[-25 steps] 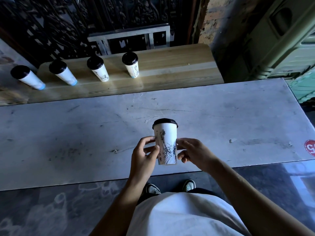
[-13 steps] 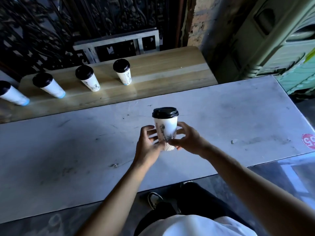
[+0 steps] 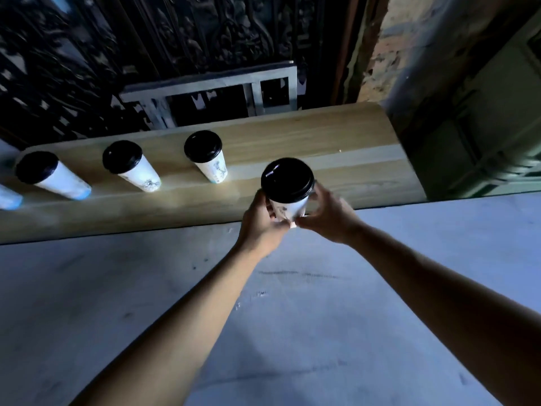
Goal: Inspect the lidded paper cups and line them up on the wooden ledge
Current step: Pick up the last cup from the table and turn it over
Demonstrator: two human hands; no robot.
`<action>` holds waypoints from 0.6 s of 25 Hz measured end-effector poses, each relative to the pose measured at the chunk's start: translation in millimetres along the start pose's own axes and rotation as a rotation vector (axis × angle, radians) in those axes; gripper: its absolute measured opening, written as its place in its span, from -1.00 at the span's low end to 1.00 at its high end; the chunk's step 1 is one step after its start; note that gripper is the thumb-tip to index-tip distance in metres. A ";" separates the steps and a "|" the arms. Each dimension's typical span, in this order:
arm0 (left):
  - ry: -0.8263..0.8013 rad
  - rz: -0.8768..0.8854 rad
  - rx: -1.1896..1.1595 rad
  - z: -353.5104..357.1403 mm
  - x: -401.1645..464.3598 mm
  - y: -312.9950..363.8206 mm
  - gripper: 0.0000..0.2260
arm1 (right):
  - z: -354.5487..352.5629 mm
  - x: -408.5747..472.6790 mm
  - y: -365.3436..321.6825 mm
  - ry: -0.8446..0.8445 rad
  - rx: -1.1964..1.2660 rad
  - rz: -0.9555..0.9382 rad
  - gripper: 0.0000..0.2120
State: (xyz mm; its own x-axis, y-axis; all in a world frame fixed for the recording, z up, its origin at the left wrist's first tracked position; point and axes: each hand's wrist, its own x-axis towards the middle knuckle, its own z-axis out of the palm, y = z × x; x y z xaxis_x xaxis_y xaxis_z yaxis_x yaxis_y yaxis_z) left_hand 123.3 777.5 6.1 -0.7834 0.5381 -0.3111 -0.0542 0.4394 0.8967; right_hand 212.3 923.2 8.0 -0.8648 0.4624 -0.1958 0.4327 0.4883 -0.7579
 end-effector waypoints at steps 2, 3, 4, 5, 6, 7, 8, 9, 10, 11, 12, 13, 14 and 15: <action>0.030 0.022 0.019 9.8 44.1 -6.0 -0.29 | -0.6 45.0 14.0 0.013 -0.032 -0.056 -0.30; 0.044 0.039 0.038 13.5 62.4 -8.8 -0.27 | 0.3 65.1 20.4 0.017 -0.059 -0.077 -0.29; 0.058 0.066 0.065 17.7 79.0 -12.7 -0.26 | 1.1 83.2 27.4 0.017 -0.087 -0.087 -0.26; 0.073 0.094 0.098 21.0 94.4 -16.4 -0.25 | 1.0 100.3 34.0 0.012 -0.111 -0.090 -0.24; 0.087 0.119 0.127 23.1 107.0 -19.8 -0.26 | 0.6 113.7 38.9 0.007 -0.127 -0.089 -0.22; 0.099 0.137 0.143 25.0 118.4 -23.1 -0.26 | 0.0 125.1 43.0 0.003 -0.131 -0.093 -0.21; 0.111 0.150 0.149 27.3 130.2 -26.7 -0.26 | 0.0 136.9 47.0 -0.003 -0.131 -0.107 -0.20; 0.118 0.158 0.147 29.4 140.5 -30.4 -0.26 | 0.3 146.2 50.8 -0.012 -0.132 -0.126 -0.18; 0.121 0.166 0.144 30.8 149.2 -32.8 -0.25 | 0.0 153.3 53.2 -0.020 -0.138 -0.146 -0.17; 0.129 0.173 0.144 32.1 157.1 -35.0 -0.24 | -0.1 159.4 55.2 -0.027 -0.140 -0.160 -0.16; 0.138 0.179 0.154 33.8 162.9 -35.4 -0.23 | -1.0 164.0 56.1 -0.030 -0.146 -0.170 -0.16; 0.147 0.182 0.167 35.4 167.5 -34.9 -0.24 | -2.1 168.4 56.1 -0.035 -0.155 -0.178 -0.17; 0.159 0.178 0.177 35.7 170.8 -33.9 -0.25 | -2.9 171.7 54.9 -0.041 -0.162 -0.183 -0.17; 0.171 0.177 0.178 35.5 175.5 -33.2 -0.26 | -4.0 175.9 53.2 -0.048 -0.160 -0.187 -0.17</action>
State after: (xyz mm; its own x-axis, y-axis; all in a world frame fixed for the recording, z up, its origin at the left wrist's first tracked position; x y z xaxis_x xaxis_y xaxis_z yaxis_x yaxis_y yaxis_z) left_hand 9.6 882.9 -89.4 -0.8646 0.4956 -0.0834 0.1905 0.4766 0.8582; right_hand 84.2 1033.4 -64.3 -0.9430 0.3192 -0.0943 0.2960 0.6749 -0.6759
